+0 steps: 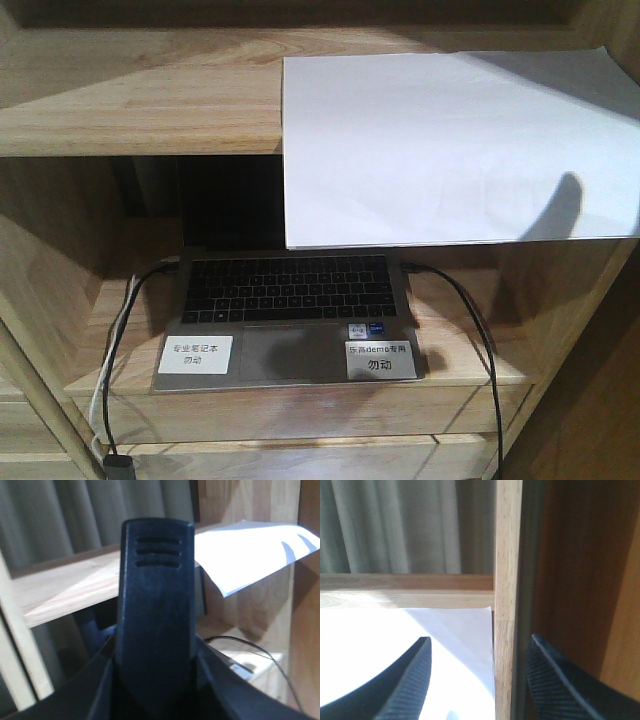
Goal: Grab stapler and paper to desk for stapling
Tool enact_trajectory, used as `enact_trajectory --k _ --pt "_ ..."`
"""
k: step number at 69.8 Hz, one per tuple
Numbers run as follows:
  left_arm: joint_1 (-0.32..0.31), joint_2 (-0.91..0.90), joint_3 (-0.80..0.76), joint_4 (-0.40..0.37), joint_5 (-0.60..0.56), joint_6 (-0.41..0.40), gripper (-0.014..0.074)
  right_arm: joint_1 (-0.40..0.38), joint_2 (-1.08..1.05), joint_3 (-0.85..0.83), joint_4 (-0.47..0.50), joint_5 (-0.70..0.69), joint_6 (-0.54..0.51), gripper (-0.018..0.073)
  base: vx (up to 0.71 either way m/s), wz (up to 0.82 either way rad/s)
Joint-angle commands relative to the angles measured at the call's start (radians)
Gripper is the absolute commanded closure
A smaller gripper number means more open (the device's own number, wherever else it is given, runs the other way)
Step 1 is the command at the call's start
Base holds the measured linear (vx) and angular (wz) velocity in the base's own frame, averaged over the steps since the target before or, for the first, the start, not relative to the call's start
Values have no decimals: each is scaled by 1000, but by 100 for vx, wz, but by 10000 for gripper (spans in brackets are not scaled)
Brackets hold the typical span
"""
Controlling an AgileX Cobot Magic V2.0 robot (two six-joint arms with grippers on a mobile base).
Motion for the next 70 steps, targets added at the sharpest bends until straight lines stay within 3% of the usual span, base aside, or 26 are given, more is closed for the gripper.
enact_trajectory --k 1,70 --pt "-3 20 -24 5 -116 0 603 -1 9 -29 0 -71 -3 161 0 0" --pt "-3 20 -24 5 -115 0 603 -1 9 -29 0 -71 -3 161 0 0"
